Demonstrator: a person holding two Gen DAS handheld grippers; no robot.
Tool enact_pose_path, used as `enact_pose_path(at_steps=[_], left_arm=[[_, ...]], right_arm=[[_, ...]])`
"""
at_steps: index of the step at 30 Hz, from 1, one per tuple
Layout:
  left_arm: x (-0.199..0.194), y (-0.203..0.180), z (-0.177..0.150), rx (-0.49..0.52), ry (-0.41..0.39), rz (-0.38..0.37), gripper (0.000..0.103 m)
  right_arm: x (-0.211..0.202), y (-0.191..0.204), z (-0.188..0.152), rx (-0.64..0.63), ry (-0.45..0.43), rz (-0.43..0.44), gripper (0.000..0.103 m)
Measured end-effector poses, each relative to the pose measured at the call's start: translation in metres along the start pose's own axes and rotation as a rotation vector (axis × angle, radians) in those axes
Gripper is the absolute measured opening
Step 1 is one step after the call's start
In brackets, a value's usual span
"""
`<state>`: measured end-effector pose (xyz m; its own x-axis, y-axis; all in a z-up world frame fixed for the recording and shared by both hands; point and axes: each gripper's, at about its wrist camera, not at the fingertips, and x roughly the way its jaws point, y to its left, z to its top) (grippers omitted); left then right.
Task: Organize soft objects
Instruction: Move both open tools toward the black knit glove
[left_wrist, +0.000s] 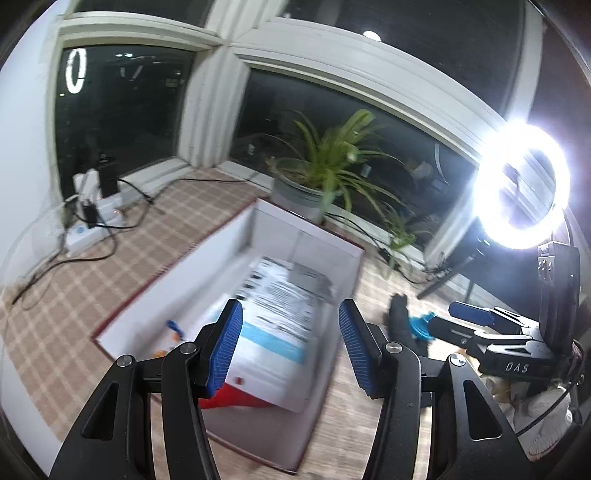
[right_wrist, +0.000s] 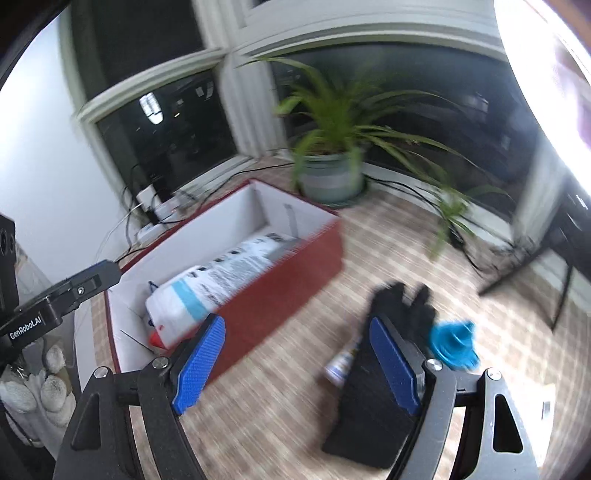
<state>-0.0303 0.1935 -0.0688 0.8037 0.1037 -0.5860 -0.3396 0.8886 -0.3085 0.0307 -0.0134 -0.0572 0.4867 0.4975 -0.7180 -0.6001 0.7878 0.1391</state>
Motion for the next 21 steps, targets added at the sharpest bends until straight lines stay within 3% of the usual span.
enact_pose_path(at_steps=[11,21], left_arm=[[0.024,-0.064,-0.026,0.089,0.097,-0.111,0.053],[0.058,-0.111,-0.033,0.135,0.149,-0.171,0.053]], right_arm=[[-0.035,-0.097,-0.059,0.233,0.015,-0.073,0.078],[-0.022,-0.113,-0.099,0.329,0.065,-0.016,0.077]])
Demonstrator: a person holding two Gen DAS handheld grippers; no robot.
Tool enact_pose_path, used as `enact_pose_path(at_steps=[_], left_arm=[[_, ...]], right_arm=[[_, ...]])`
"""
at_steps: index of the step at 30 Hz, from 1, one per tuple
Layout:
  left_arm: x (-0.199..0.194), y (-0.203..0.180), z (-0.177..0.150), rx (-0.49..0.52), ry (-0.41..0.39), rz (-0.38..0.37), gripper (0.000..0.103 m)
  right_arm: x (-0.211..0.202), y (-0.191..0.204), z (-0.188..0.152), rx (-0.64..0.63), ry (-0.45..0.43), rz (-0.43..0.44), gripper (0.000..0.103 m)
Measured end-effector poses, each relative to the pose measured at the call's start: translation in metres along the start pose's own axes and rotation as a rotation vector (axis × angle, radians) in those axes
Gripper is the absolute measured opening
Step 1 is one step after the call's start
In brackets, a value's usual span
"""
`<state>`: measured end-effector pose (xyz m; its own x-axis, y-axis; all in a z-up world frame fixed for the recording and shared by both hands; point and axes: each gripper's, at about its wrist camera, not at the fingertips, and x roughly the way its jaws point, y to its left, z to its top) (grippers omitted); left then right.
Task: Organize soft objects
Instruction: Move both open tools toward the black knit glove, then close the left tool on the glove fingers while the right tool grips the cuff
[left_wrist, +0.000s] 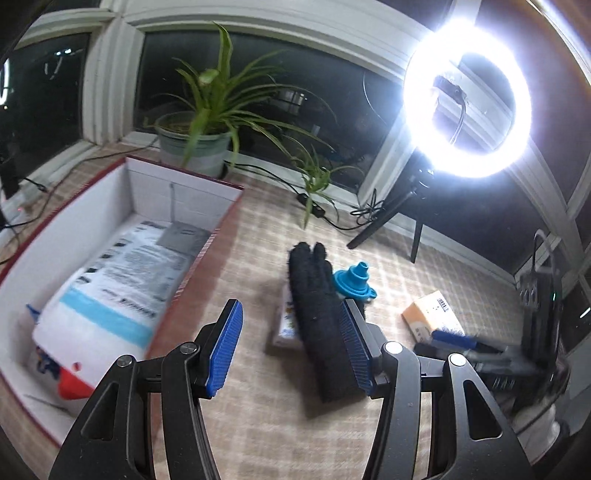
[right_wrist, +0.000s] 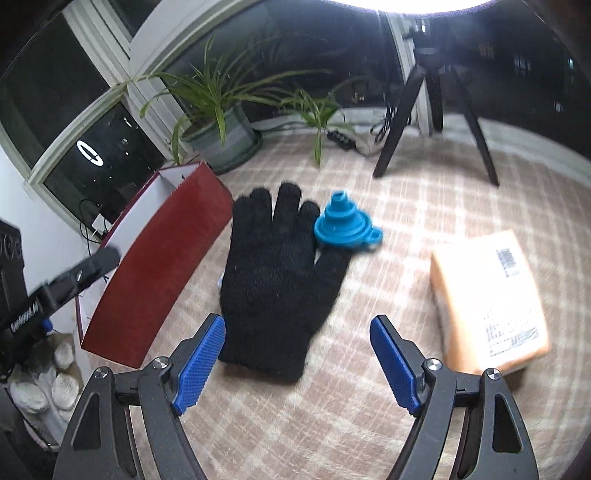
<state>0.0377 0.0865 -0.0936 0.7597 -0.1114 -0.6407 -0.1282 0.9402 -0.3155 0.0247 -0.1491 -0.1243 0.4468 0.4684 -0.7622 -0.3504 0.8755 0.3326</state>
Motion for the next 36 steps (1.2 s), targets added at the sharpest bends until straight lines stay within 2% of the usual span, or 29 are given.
enact_pose_path(at_steps=[6,9,19,32,36], left_arm=[[0.03,-0.014,0.004,0.004,0.024,-0.005,0.053],[0.049,-0.018,0.006,0.012,0.038,-0.004,0.053],[0.109,-0.007,0.014,-0.064,0.073,-0.012,0.053],[0.152,-0.009,0.027,-0.035,0.093,0.02,0.051],[0.158,-0.009,0.027,-0.029,0.092,0.019,0.051]], right_arm=[[0.03,-0.002,-0.013,0.048,0.051,0.064,0.076],[0.04,-0.004,-0.016,0.068,0.068,0.081,0.071],[0.064,-0.008,-0.017,0.098,0.102,0.117,0.066],[0.078,-0.004,-0.007,0.065,0.101,0.123,0.065],[0.081,0.0,-0.007,0.037,0.098,0.091,0.055]])
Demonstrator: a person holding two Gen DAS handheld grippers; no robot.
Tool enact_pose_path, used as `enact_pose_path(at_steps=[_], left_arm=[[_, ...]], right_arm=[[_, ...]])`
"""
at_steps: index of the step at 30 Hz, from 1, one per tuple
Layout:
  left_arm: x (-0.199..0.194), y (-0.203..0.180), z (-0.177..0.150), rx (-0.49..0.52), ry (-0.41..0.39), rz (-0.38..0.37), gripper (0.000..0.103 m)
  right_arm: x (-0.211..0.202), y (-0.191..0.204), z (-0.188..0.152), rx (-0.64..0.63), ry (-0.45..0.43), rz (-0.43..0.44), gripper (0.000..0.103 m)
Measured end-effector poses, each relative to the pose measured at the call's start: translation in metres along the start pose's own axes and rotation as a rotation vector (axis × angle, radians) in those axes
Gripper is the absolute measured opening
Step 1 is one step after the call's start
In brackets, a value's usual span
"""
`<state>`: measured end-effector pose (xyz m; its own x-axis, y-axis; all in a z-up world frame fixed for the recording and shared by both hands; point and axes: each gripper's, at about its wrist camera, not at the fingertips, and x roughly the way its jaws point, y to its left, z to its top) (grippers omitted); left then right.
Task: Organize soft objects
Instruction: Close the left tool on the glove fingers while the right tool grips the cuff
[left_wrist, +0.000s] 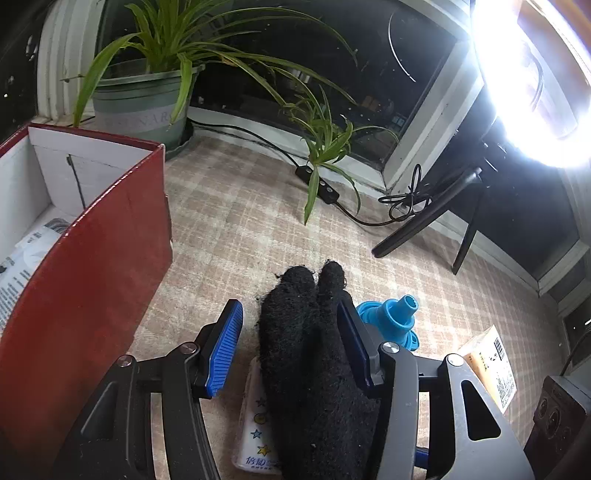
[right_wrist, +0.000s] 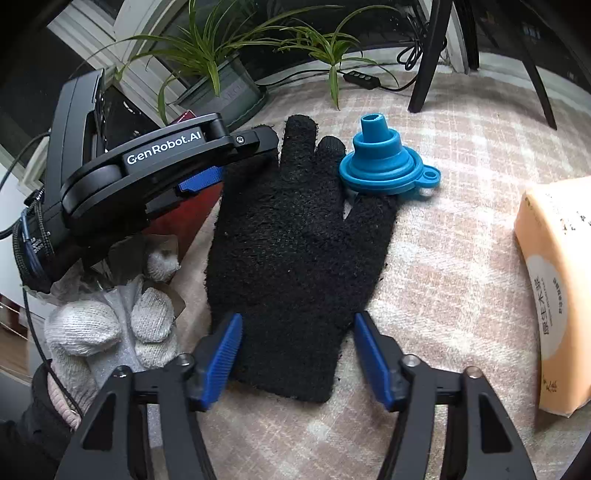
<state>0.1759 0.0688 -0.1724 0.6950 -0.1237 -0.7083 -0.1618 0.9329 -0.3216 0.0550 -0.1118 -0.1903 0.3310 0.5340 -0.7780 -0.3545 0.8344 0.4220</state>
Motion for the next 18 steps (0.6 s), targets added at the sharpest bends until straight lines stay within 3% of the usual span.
enact_pose_path(at_steps=[3,8,10,18], left_arm=[[0.002,-0.003,-0.001,0.008,-0.005,0.003,0.042],[0.003,-0.007,-0.002,0.02,-0.012,0.007,0.03],[0.002,-0.008,-0.003,0.029,-0.02,0.011,0.02],[-0.004,-0.01,-0.004,0.053,-0.049,0.022,0.011]], right_arm=[[0.001,-0.001,0.001,-0.005,-0.005,-0.006,0.05],[0.002,-0.004,0.001,-0.007,-0.009,-0.031,0.034],[0.002,-0.006,0.001,-0.004,-0.01,-0.041,0.027],[0.0,-0.01,0.0,0.007,-0.019,-0.04,0.015]])
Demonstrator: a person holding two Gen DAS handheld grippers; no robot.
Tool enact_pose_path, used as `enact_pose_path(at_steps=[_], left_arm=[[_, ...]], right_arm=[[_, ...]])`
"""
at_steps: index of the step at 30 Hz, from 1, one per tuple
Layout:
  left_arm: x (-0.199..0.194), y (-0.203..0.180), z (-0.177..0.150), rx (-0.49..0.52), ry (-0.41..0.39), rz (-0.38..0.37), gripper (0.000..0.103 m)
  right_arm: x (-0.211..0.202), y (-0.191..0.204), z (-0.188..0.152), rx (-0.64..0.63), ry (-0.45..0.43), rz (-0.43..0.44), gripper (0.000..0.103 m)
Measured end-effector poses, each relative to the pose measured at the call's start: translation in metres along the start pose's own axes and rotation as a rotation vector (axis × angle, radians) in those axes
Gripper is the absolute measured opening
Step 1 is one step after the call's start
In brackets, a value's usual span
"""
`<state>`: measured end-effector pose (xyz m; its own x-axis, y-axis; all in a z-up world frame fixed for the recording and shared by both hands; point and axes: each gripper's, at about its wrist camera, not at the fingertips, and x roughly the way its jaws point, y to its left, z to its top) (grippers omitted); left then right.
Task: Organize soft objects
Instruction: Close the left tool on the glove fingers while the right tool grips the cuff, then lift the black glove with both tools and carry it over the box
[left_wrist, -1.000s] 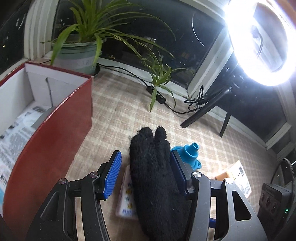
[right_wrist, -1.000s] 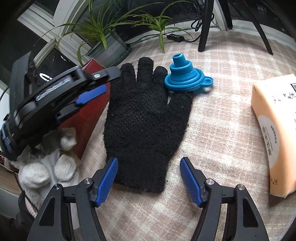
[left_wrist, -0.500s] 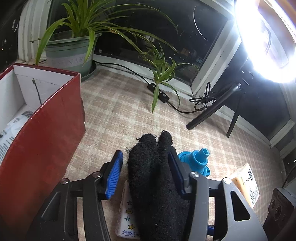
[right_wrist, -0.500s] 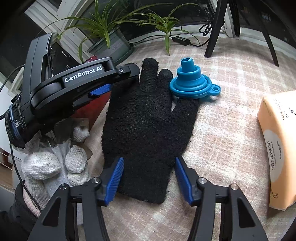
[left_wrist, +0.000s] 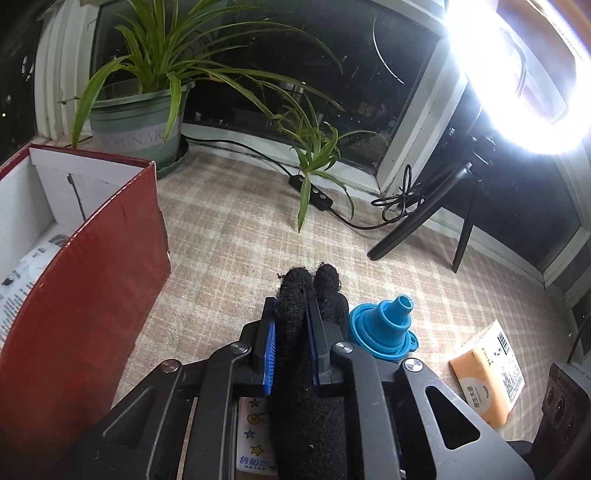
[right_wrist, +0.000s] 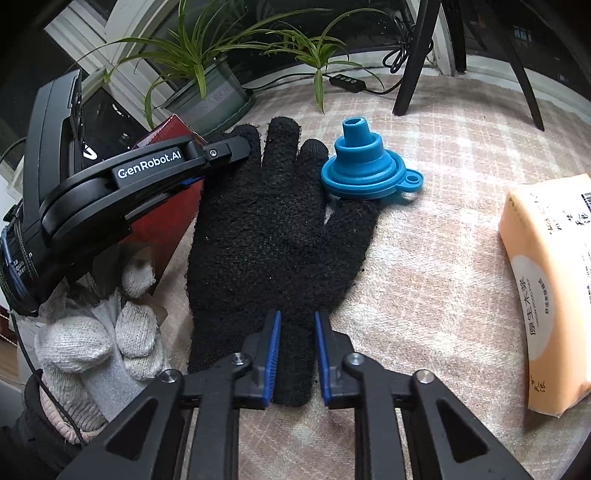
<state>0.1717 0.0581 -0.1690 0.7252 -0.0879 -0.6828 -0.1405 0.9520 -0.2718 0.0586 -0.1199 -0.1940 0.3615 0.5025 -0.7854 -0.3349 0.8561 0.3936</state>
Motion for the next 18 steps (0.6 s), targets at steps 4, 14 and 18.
enact_pose_path(at_steps=[4,14,18], left_arm=[[-0.005,-0.002,-0.001,0.007,-0.011,-0.004,0.01],[-0.031,-0.002,-0.008,0.004,-0.038,-0.033,0.008],[-0.045,0.002,-0.013,-0.007,-0.046,-0.04,0.008]], right_arm=[[-0.005,0.001,0.0,0.004,-0.009,0.013,0.012],[-0.022,0.015,-0.008,-0.02,-0.03,0.034,0.011],[-0.029,0.024,-0.015,-0.034,-0.036,0.049,0.011]])
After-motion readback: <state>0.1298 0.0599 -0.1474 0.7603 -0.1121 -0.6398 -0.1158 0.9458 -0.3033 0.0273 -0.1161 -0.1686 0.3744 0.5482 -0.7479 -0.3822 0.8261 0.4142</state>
